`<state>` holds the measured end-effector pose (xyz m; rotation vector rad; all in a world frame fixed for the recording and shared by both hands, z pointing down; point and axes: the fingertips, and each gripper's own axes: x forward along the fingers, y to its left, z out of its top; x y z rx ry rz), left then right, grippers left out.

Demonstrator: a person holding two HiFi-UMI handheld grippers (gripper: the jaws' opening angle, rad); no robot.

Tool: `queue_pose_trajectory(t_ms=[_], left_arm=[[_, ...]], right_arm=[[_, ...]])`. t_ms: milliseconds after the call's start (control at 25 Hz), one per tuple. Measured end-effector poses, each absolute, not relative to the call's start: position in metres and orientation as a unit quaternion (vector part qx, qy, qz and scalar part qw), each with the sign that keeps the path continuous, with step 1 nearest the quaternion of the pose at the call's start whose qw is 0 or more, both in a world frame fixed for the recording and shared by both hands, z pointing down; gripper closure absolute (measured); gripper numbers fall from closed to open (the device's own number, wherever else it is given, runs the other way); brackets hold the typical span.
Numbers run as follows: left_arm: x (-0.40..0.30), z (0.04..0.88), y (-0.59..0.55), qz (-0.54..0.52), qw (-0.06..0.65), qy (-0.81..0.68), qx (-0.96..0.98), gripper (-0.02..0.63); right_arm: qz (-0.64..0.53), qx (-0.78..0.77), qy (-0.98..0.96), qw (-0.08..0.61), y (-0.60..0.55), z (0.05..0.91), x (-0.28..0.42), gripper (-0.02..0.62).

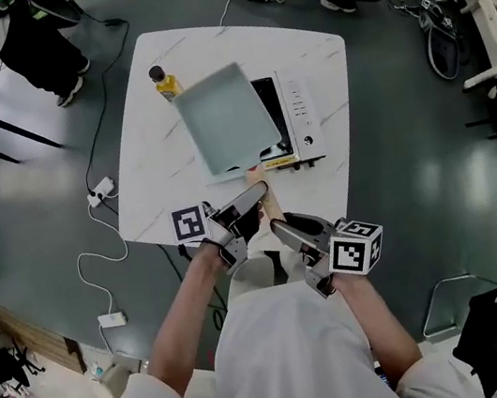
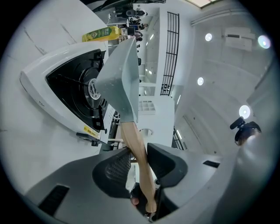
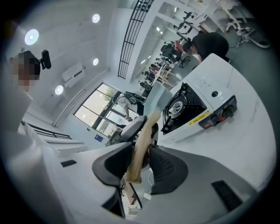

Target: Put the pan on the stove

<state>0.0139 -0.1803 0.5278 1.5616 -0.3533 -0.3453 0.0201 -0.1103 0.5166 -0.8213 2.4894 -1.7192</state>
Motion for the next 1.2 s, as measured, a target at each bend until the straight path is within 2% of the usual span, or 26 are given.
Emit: queue_pose_trajectory(t_ms=[480,920,1200], left_arm=[[0.019,0.579,-0.207,-0.096,0.689,-0.161,0.7,0.482],[0.017,0.601,-0.206,-0.099,0.696,-0.157,0.694,0.483],[0.018,0.604,-0.207,-0.101,0.691,-0.147,0.7,0.471]], right_arm=[[-0.569,-0.269,0.777,-0.016,-0.135,0.564,0.019,0.465],[-0.587,-0.27,0.763,-0.025,-0.132,0.589,0.012,0.465],[-0.596,-0.28,0.753,0.0,-0.133,0.591,0.014,0.465]])
